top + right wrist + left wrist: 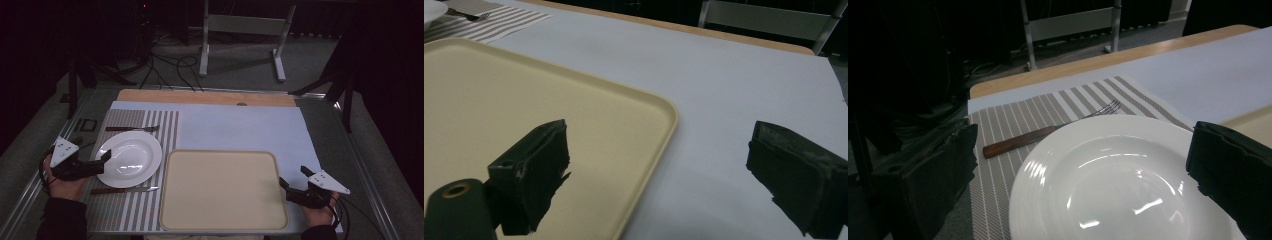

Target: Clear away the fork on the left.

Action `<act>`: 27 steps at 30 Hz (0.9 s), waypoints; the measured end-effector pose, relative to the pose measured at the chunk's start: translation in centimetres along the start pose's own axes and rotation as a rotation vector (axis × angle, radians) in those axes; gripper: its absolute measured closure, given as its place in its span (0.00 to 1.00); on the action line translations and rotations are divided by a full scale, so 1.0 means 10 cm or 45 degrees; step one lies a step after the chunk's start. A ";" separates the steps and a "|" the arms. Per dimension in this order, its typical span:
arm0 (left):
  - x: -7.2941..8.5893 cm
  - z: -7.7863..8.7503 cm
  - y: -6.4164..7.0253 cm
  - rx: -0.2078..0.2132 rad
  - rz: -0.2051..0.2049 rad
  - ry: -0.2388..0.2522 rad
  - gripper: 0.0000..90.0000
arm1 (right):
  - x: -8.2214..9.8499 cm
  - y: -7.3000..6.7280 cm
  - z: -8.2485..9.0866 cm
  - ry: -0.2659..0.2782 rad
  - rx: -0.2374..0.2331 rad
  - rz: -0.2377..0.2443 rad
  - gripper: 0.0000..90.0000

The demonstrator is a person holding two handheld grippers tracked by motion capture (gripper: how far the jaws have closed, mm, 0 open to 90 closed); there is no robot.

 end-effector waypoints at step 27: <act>-0.20 -0.13 -0.17 -0.020 -0.003 -0.015 0.00 | 0.00 0.00 0.00 0.002 -0.007 -0.001 0.11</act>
Point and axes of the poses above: each handheld gripper's, and its own axes: z roughly backward along the jaws, x roughly out of its underside, y roughly to its right, the point moved 2 cm from there along -z, roughly forward along the jaws, and after that the axes turned 7 degrees about -y, right-handed, at the moved point
